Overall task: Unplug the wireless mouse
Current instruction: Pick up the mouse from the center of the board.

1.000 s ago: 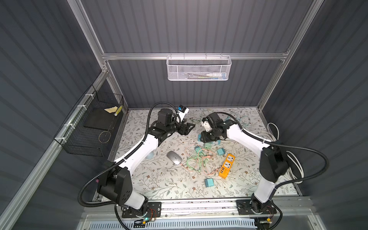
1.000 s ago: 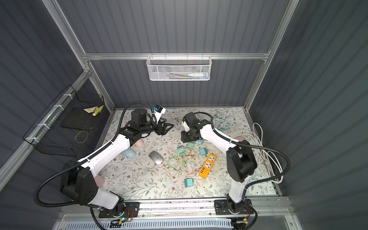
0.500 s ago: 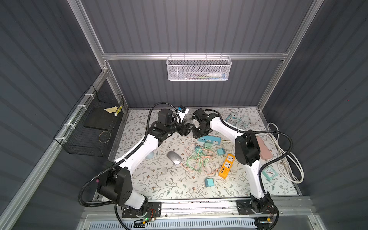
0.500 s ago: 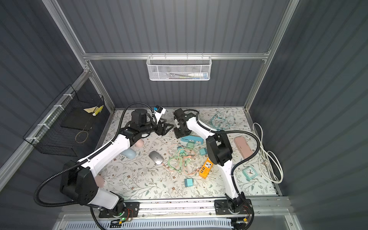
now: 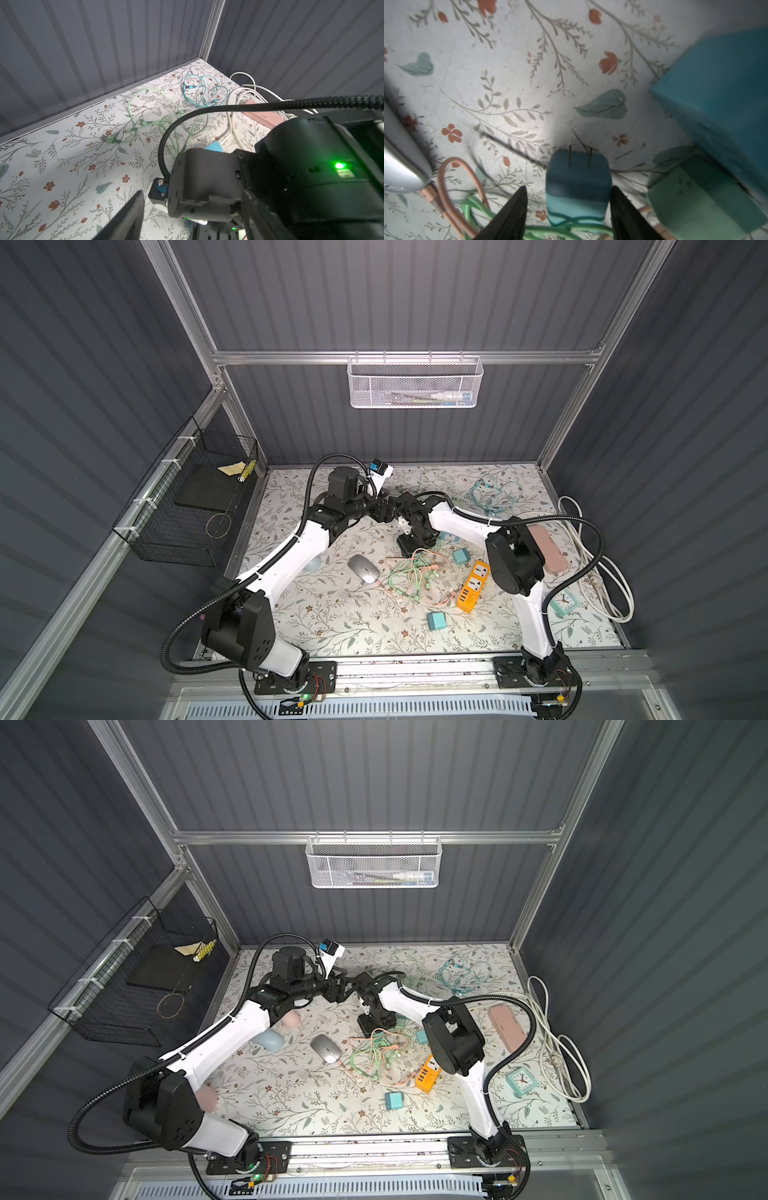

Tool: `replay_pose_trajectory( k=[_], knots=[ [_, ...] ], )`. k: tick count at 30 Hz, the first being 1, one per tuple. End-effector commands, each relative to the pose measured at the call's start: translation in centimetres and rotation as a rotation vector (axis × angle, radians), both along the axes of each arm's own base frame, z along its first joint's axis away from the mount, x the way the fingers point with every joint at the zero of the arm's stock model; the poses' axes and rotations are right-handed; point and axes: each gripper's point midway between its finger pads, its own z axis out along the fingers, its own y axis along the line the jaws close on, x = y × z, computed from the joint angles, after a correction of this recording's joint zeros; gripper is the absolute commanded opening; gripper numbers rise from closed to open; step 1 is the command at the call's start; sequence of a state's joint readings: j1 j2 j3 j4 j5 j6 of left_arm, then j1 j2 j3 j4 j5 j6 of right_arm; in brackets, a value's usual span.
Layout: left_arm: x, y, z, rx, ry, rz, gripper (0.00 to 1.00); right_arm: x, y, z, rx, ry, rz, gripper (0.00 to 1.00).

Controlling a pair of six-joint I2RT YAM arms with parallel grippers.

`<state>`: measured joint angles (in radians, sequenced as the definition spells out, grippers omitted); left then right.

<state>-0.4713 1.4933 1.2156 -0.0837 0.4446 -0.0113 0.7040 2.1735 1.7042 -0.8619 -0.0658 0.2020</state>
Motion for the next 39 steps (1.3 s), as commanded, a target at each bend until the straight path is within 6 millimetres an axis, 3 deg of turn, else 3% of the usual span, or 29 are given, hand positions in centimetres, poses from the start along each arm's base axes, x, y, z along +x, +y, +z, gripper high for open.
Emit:
replay_pose_trajectory(
  k=[1, 8, 11, 13, 16, 19, 25, 30, 35, 38, 39],
  knots=[
    [-0.7, -0.1, 1.6, -0.031, -0.016, -0.014, 0.73, -0.5, -1.2, 0.0, -0.047, 0.0, -0.034, 0.63],
    [-0.7, -0.1, 1.5, -0.031, -0.013, -0.013, 0.73, -1.5, -2.0, -1.6, -0.095, 0.001, -0.014, 0.61],
    [-0.6, -0.1, 1.4, -0.03, -0.01, -0.013, 0.73, -0.3, -1.6, -1.6, -0.109, -0.033, 0.002, 0.58],
    [-0.7, -0.1, 1.3, -0.03, -0.009, -0.015, 0.73, 0.8, -0.8, -1.2, -0.103, -0.045, 0.012, 0.5],
    [-0.6, -0.1, 1.0, -0.018, -0.011, -0.011, 0.73, 1.9, 0.2, 0.1, -0.064, -0.057, 0.008, 0.3],
    [-0.5, 0.0, 0.8, -0.004, -0.015, -0.006, 0.73, 2.7, 0.3, 2.6, -0.027, -0.108, -0.011, 0.26],
    [-0.5, 0.1, 0.5, 0.014, -0.038, -0.016, 0.74, 4.3, -0.5, 13.4, 0.087, -0.333, -0.05, 0.26],
    [-2.5, -0.5, 3.0, -0.073, -0.181, -0.112, 0.73, 4.4, -3.1, 23.8, 0.237, -0.521, -0.137, 0.26],
    [-4.6, -0.9, 6.2, -0.23, -0.365, -0.181, 0.74, 2.1, -5.1, 34.6, 0.435, -0.737, -0.134, 0.26],
    [-5.6, -2.7, 8.1, -0.319, -0.362, -0.291, 0.74, -0.3, -4.9, 38.8, 0.579, -0.805, -0.06, 0.26],
    [-6.1, -3.4, 8.8, -0.348, -0.367, -0.335, 0.74, -0.8, -4.9, 39.3, 0.611, -0.824, -0.053, 0.26]
  ],
)
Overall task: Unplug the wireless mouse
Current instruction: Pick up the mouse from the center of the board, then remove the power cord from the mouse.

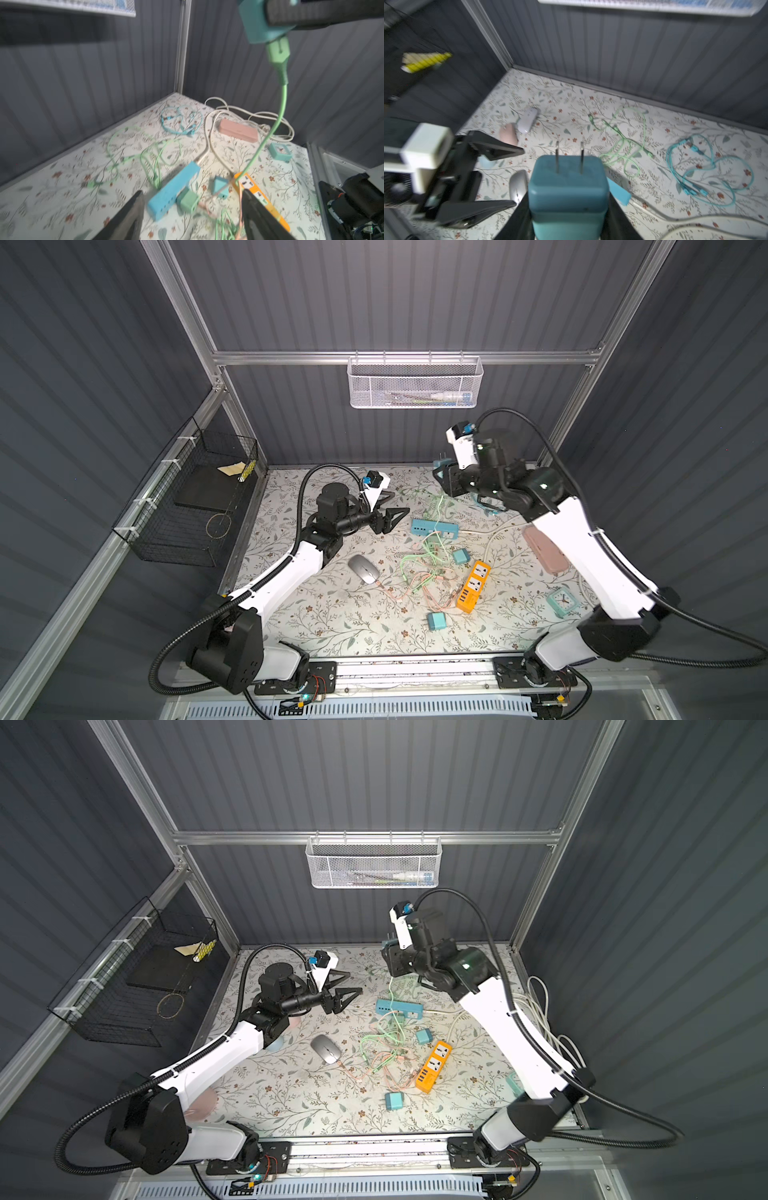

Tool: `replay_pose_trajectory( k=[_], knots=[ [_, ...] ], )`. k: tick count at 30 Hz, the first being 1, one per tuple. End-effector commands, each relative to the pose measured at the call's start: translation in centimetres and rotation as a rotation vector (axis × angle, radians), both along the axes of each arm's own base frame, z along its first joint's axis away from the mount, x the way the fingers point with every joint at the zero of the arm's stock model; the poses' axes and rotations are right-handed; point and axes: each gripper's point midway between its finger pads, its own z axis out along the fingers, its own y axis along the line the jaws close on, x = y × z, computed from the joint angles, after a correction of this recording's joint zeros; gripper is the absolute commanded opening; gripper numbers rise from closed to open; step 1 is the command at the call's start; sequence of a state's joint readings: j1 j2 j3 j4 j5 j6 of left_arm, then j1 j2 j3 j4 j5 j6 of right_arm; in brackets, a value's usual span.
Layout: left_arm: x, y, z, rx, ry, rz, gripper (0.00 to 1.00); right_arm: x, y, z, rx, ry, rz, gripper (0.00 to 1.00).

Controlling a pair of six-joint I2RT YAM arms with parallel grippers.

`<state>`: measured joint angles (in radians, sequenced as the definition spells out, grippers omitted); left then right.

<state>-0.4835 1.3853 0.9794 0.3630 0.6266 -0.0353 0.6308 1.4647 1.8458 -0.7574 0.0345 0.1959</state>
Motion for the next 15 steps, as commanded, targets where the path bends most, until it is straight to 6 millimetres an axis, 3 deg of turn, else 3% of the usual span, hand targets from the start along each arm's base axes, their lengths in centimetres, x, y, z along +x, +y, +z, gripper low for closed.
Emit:
replay_pose_trajectory(
  k=[1, 8, 11, 15],
  knots=[
    [-2.6, -2.7, 6.2, -0.171, -0.148, -0.197, 0.75, -1.5, 1.0, 1.7, 0.087, -0.071, 0.091, 0.26],
    [-5.8, -5.4, 10.8, -0.314, -0.269, -0.348, 0.74, -3.6, 1.0, 1.9, 0.154, -0.035, 0.135, 0.23],
    [-7.6, -6.1, 12.0, -0.36, -0.292, -0.438, 0.72, -4.0, 1.1, 1.3, 0.169, -0.018, 0.149, 0.23],
    [-8.1, -7.0, 12.6, -0.39, -0.237, -0.503, 0.65, -4.4, 1.3, 0.9, 0.181, -0.017, 0.17, 0.22]
  ],
)
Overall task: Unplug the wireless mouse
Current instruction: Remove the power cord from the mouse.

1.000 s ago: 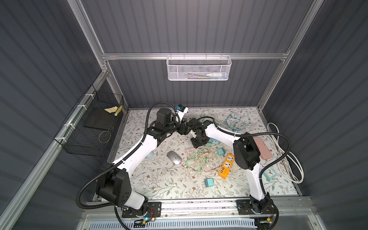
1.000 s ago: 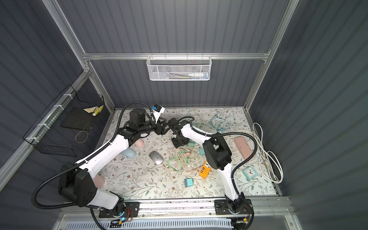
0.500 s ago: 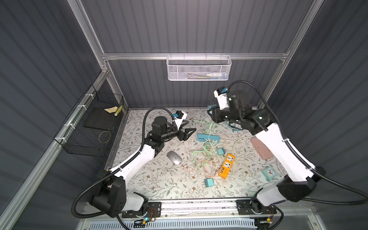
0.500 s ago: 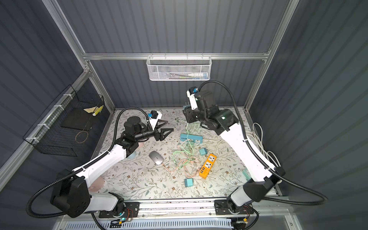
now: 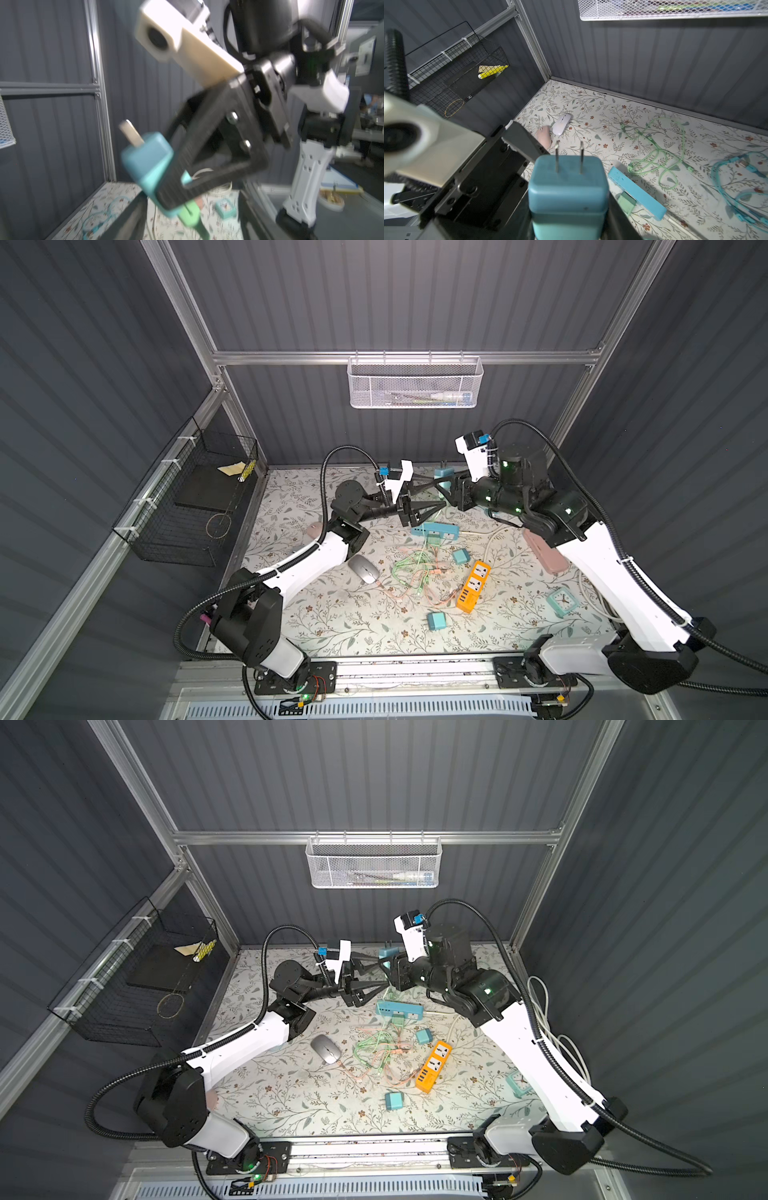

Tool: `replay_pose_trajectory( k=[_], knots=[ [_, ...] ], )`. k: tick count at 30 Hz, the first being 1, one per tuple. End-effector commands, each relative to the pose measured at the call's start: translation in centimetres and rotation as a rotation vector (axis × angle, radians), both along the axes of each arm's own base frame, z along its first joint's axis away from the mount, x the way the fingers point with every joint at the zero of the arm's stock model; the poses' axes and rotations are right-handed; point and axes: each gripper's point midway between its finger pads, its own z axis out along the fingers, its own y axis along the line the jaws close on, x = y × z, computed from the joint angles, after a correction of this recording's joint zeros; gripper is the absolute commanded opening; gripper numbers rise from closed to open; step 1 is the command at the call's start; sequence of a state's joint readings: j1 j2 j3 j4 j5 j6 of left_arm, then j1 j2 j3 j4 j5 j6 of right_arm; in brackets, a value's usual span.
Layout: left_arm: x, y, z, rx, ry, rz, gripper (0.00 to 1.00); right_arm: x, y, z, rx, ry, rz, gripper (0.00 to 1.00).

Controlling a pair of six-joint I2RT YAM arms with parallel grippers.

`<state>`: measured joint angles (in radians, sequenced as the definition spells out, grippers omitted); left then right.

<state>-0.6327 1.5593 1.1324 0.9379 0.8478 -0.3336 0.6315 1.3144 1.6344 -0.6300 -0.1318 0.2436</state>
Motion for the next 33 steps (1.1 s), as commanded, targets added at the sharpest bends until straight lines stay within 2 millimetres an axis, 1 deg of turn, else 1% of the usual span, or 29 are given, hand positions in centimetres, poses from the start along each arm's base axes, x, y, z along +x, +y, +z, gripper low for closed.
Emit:
replay_pose_trajectory(
  k=[1, 3, 6, 8, 11, 13, 14, 15, 16, 17, 19, 22, 24, 26, 28, 31, 33],
  knots=[
    [-1.6, -0.4, 2.3, -0.051, -0.025, -0.099, 0.61, -0.9, 0.4, 1.6, 0.06, -0.037, 0.038, 0.23],
    [-0.8, -0.9, 1.5, -0.018, 0.013, -0.074, 0.55, -1.2, 0.3, 2.1, 0.072, -0.05, 0.044, 0.22],
    [-0.1, -1.5, 0.4, 0.028, 0.042, -0.028, 0.54, -1.7, -0.1, 3.5, 0.097, -0.086, 0.043, 0.22],
    [0.4, -1.9, -0.4, 0.059, 0.072, -0.007, 0.58, -1.9, -0.2, 4.2, 0.109, -0.105, 0.05, 0.22],
    [0.2, -2.7, -1.1, 0.083, 0.101, -0.021, 0.67, -2.1, -0.1, 4.4, 0.121, -0.121, 0.063, 0.21],
    [-0.3, -3.5, -1.5, 0.101, 0.108, -0.046, 0.67, -2.0, 0.0, 4.1, 0.129, -0.128, 0.063, 0.21],
    [-0.6, -3.9, -1.7, 0.113, 0.111, -0.061, 0.61, -1.9, 0.1, 4.0, 0.127, -0.128, 0.064, 0.21],
    [-0.8, -4.2, -1.8, 0.121, 0.107, -0.074, 0.5, -1.9, 0.2, 3.8, 0.125, -0.126, 0.066, 0.2],
    [-0.9, -4.5, -2.0, 0.13, 0.108, -0.081, 0.31, -1.8, 0.2, 3.6, 0.121, -0.122, 0.064, 0.2],
    [-0.9, -4.6, -2.2, 0.136, 0.112, -0.083, 0.0, -1.7, 0.2, 3.5, 0.119, -0.121, 0.063, 0.2],
    [-0.8, -4.8, -3.0, 0.17, 0.148, -0.087, 0.0, -1.5, 0.2, 3.6, 0.117, -0.128, 0.058, 0.2],
    [-1.3, -4.5, -4.9, 0.216, 0.162, -0.087, 0.0, -1.2, -0.5, 5.0, 0.109, -0.171, 0.024, 0.2],
    [-1.4, -3.9, -7.2, 0.253, 0.178, -0.052, 0.0, -0.8, -1.2, 6.3, 0.093, -0.205, -0.012, 0.18],
    [-1.6, -3.4, -10.4, 0.333, 0.217, -0.026, 0.0, -0.4, -1.9, 7.8, 0.079, -0.242, -0.046, 0.18],
    [-1.8, -2.8, -12.9, 0.4, 0.251, 0.0, 0.0, -0.3, -2.3, 9.0, 0.079, -0.275, -0.061, 0.19],
    [-2.2, -1.8, -15.0, 0.442, 0.28, 0.035, 0.0, -0.1, -2.7, 10.0, 0.083, -0.299, -0.073, 0.19],
    [-2.4, -1.4, -15.7, 0.463, 0.286, 0.047, 0.0, -0.1, -3.1, 10.4, 0.087, -0.31, -0.09, 0.19]
  ],
)
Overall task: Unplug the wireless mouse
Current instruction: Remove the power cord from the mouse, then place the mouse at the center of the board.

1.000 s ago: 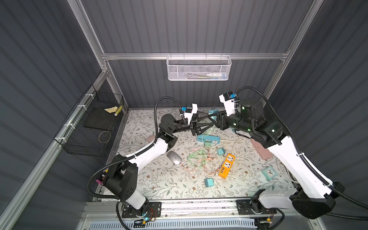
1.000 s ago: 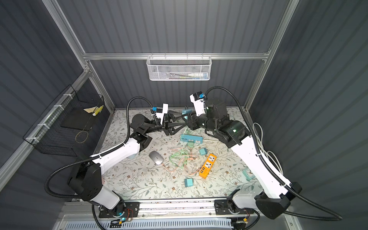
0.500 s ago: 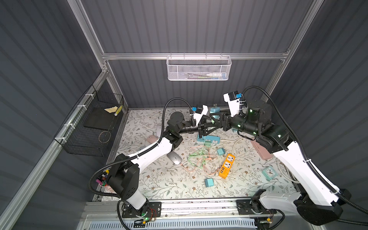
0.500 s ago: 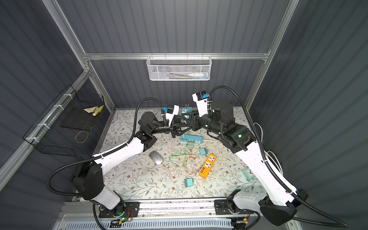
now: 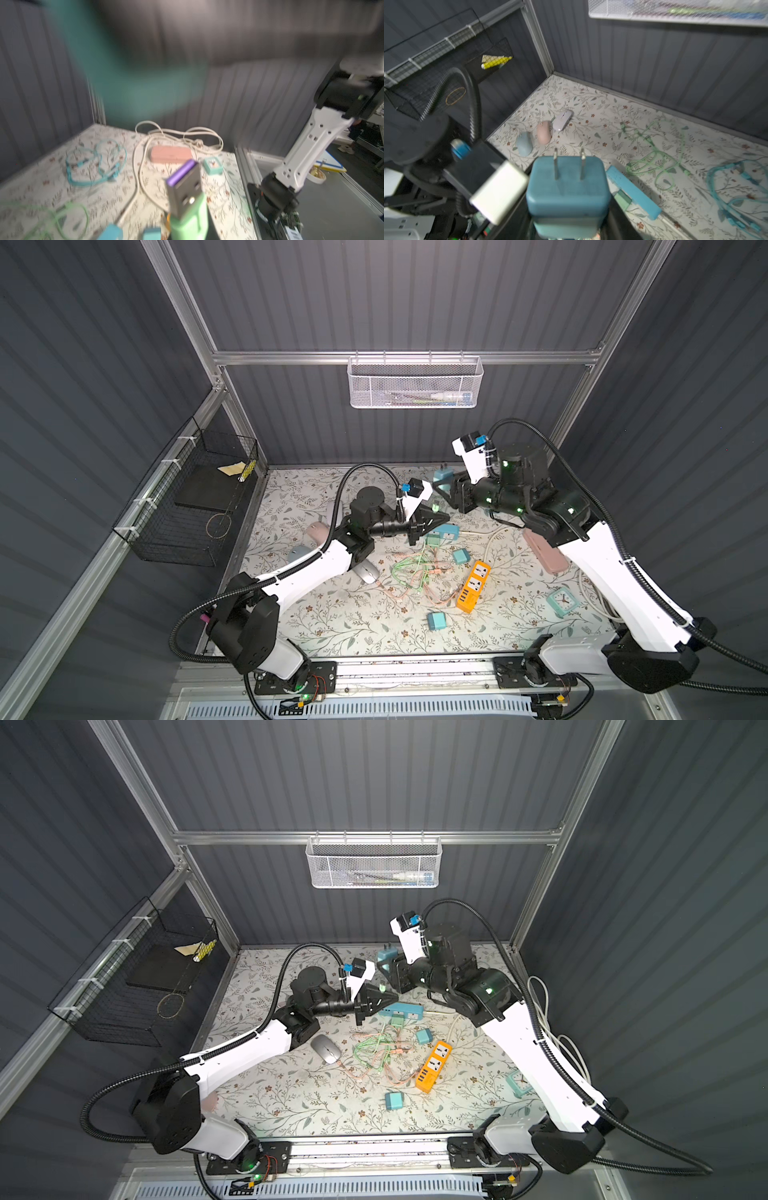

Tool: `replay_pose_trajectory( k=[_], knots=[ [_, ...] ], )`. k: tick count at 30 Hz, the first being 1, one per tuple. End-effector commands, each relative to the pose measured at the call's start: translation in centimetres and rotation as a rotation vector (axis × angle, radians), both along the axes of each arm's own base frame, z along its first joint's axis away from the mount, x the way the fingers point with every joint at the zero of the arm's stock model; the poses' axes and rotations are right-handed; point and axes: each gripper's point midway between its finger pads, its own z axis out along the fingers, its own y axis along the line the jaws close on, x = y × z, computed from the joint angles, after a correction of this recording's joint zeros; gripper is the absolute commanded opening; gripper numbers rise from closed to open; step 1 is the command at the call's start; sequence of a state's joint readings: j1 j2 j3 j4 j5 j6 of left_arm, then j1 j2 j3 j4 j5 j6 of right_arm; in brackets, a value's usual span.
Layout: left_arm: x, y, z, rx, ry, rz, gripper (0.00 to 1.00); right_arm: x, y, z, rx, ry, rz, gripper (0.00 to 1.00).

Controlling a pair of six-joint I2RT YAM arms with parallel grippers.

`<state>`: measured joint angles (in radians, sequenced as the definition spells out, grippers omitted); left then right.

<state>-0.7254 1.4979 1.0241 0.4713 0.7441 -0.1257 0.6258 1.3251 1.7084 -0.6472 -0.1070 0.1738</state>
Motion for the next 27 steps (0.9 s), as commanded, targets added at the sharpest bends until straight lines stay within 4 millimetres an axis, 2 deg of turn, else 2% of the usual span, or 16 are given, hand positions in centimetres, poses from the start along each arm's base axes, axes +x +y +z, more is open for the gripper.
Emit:
replay_pose_trajectory(
  k=[1, 5, 8, 9, 11, 13, 14, 16, 18, 20, 22, 25, 27],
  knots=[
    [-0.5, 0.8, -5.6, 0.156, 0.091, 0.017, 0.0, -0.4, -2.7, 8.2, 0.124, -0.233, -0.086, 0.19],
    [-0.3, 0.5, -5.0, 0.127, 0.101, 0.017, 0.0, -0.3, -3.8, 8.7, 0.164, -0.275, -0.138, 0.16],
    [0.5, 0.2, -1.4, 0.076, 0.063, 0.037, 0.0, 0.1, -4.6, 8.1, 0.149, -0.269, -0.181, 0.17],
    [1.2, 0.0, 1.1, 0.075, 0.006, 0.05, 0.0, 0.2, -4.9, 7.5, 0.136, -0.263, -0.199, 0.18],
    [3.4, -0.2, 7.6, 0.088, -0.125, 0.115, 0.0, 0.5, -5.5, 6.1, 0.105, -0.246, -0.229, 0.18],
    [6.8, -0.1, 16.1, 0.047, -0.215, 0.225, 0.0, 0.9, -6.1, 3.9, 0.054, -0.212, -0.255, 0.18],
    [7.7, 0.3, 20.0, 0.0, -0.245, 0.258, 0.0, 1.1, -6.3, 2.6, 0.029, -0.184, -0.271, 0.18],
    [8.4, 1.5, 28.5, -0.136, -0.361, 0.348, 0.0, 1.4, -6.9, -1.1, -0.005, -0.1, -0.302, 0.17],
    [7.9, 3.8, 34.6, -0.297, -0.494, 0.44, 0.0, 1.2, -7.2, -4.5, -0.029, -0.019, -0.315, 0.17],
    [8.2, 6.3, 38.1, -0.394, -0.596, 0.558, 0.0, 1.0, -7.5, -8.2, -0.061, 0.067, -0.336, 0.17],
    [8.4, 8.5, 40.4, -0.498, -0.647, 0.625, 0.0, 0.7, -7.8, -11.4, -0.101, 0.144, -0.349, 0.17],
    [7.4, 10.6, 42.2, -0.659, -0.715, 0.612, 0.0, 0.2, -8.9, -15.8, -0.187, 0.262, -0.395, 0.19],
    [7.2, 11.3, 43.2, -0.701, -0.759, 0.622, 0.0, 0.2, -9.7, -19.3, -0.253, 0.334, -0.434, 0.28]
  ],
)
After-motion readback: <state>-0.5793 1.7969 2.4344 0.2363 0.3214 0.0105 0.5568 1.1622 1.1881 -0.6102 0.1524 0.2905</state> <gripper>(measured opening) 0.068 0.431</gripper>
